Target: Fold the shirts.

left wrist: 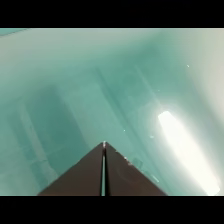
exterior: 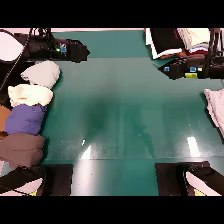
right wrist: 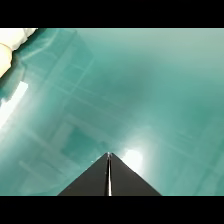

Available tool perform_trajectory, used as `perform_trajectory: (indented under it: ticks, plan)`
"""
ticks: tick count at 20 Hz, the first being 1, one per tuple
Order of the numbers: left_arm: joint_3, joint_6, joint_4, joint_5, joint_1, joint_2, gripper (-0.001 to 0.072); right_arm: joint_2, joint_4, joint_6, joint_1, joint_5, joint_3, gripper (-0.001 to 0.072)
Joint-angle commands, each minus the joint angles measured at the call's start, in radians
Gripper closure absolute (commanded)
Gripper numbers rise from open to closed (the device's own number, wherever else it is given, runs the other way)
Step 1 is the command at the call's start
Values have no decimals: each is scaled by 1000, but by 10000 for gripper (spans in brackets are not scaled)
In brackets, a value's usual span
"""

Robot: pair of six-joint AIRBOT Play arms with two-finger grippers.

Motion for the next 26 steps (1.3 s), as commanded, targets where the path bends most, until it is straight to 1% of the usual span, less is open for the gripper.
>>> perform_trajectory:
  ticks: [1,10,12,13,14,15,16,17,18,21,24,26]
  plan:
    - [0,0,0,1,0,1,683,1,1,0,3,-3,1,693]
    - [0,-1,-1,1,0,1,683,1,1,0,3,-8,1,693]
    - [0,4,-27,37,0,1,683,0,1,0,3,-8,1,693]
    - [0,15,5,79,0,1,682,1,1,0,3,-7,1,693]
    - [0,15,85,109,8,1,538,1,1,0,3,-5,1,693]
    - [0,-10,179,123,21,-2,144,1,1,0,3,-4,1,693]
    - [0,-86,294,117,51,-13,35,1,1,0,3,-5,1,693]
    - [0,-139,380,92,90,-30,38,1,1,0,3,-5,1,693]
    - [0,-167,432,55,144,-55,37,1,1,0,3,-5,1,693]
    - [0,-175,447,-20,314,-164,37,0,1,0,3,-5,1,693]
    - [0,-176,447,-21,449,-312,37,0,1,0,3,-4,1,693]
    - [0,-175,447,-9,503,-413,37,0,1,0,3,3,1,693]
